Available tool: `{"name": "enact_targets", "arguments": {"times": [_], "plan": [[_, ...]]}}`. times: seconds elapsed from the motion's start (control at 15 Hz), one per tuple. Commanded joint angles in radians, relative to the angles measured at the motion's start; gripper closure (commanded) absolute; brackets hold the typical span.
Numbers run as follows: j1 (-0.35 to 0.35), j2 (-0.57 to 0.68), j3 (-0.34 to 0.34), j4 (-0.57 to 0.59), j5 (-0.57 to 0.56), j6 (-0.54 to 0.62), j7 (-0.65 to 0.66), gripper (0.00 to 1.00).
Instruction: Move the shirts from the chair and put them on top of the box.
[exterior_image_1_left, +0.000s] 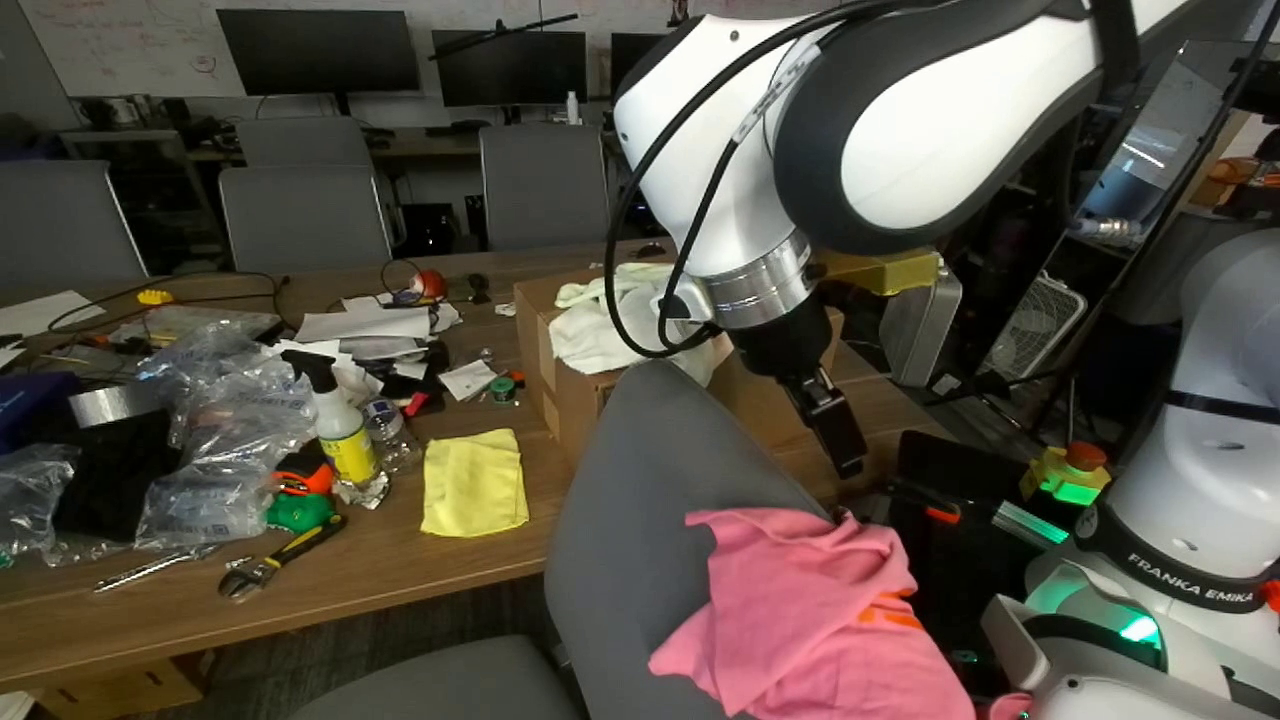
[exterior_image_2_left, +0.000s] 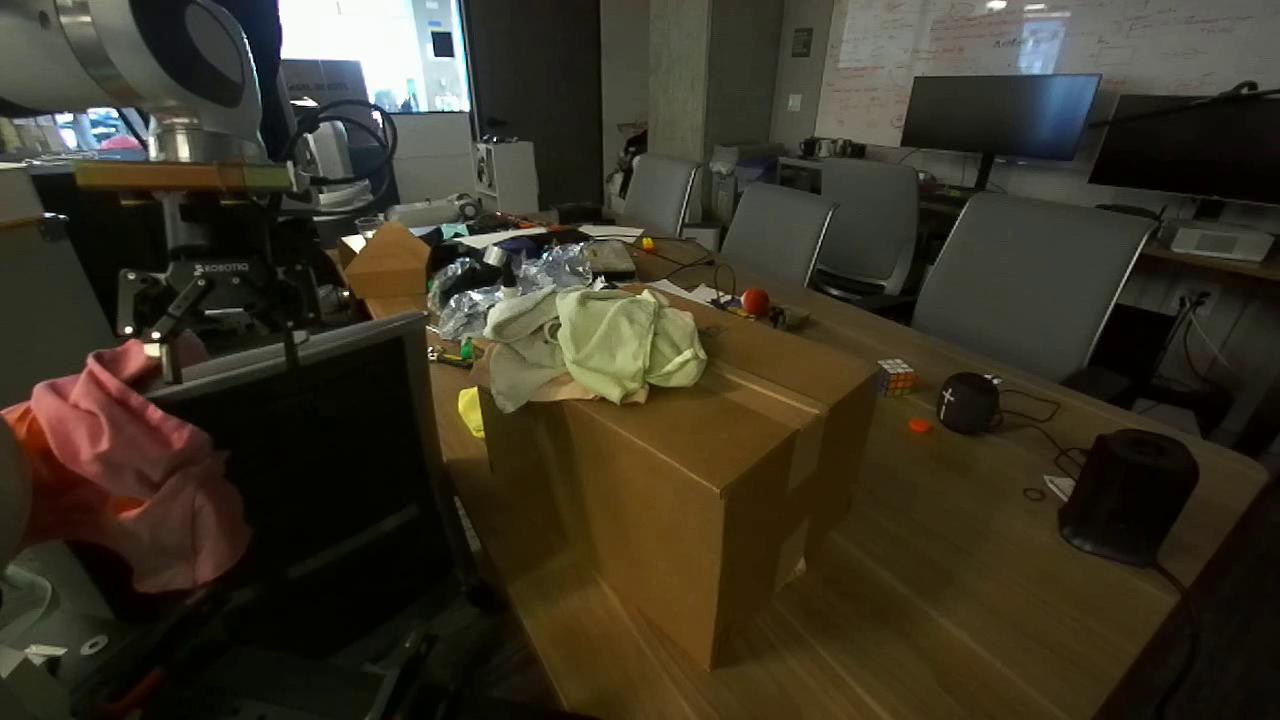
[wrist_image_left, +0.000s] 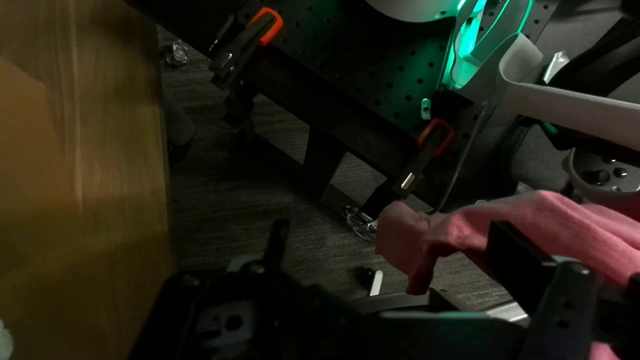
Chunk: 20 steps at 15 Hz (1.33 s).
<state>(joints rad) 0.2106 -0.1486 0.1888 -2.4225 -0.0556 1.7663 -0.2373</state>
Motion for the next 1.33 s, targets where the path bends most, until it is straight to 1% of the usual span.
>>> {"name": "enact_targets", "arguments": {"times": [0.0,0.2,0.87,1.27], "plan": [[0.007,-0.033,0.000,0.002,0.042,-0.057,0.005,0.00],[0.010,-0.036,0.000,0.004,0.070,-0.082,-0.004,0.00],[0.037,-0.024,0.021,-0.046,0.129,-0.058,-0.014,0.00],[0.059,-0.036,0.034,-0.070,0.218,-0.026,-0.027,0.00]]}}
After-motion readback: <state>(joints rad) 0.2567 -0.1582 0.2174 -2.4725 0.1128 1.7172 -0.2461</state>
